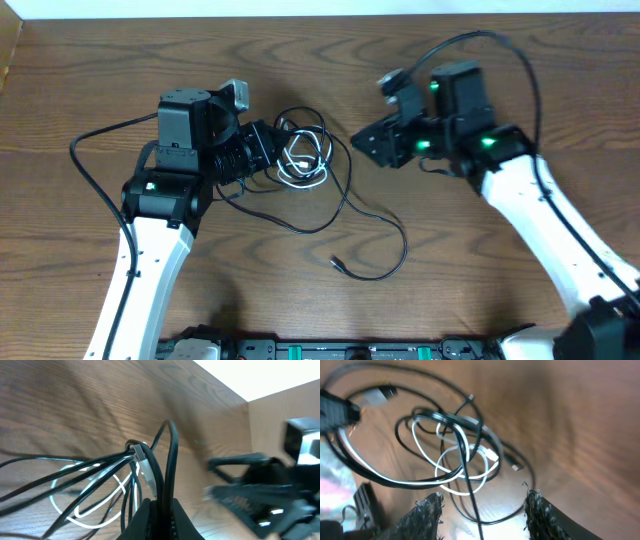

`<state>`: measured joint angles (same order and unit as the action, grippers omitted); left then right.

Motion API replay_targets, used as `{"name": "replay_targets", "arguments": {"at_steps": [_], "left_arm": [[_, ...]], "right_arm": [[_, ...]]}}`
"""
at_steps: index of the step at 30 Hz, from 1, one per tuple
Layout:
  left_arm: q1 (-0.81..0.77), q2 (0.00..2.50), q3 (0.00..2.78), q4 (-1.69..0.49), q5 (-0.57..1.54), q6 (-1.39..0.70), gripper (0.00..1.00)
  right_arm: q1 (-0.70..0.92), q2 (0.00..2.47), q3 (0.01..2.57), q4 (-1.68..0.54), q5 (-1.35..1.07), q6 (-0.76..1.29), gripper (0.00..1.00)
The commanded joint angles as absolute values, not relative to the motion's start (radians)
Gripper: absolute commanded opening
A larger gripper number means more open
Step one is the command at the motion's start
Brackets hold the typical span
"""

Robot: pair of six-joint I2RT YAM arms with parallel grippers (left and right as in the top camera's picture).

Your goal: Untangle cables

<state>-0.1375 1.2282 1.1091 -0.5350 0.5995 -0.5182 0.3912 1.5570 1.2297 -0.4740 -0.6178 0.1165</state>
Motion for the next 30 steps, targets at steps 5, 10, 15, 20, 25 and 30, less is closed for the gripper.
{"name": "replay_targets", "arguments": {"at_steps": [5, 10, 15, 20, 25, 30], "left_arm": [[-0.134, 1.221, 1.121, -0.529, 0.621, -0.537, 0.08], [-0.134, 1.221, 1.121, -0.529, 0.621, -0.537, 0.07], [-0.134, 1.221, 1.121, -0.530, 0.621, -0.538, 0.07], [-0.134, 1.221, 1.121, -0.537, 0.621, -0.538, 0.07], [-0.134, 1.221, 1.121, -0.537, 0.621, -0.550, 0.07], [-0.134, 1.221, 1.121, -0.537, 0.621, -0.554, 0.08]], "right_arm": [[0.472, 1.653, 1.243, -0.424, -0.635, 0.096, 0.50], [0.507, 1.718, 1.243, -0.400, -0.635, 0.096, 0.49], [0.530, 1.771, 1.243, -0.395, -0.629, 0.096, 0.47], [0.535, 1.809, 1.243, -0.365, -0.627, 0.096, 0.41], [0.546, 1.835, 1.243, -0.333, -0.618, 0.096, 0.36], [0.573, 1.835, 1.243, -0.328, -0.552, 0.096, 0.22]]}}
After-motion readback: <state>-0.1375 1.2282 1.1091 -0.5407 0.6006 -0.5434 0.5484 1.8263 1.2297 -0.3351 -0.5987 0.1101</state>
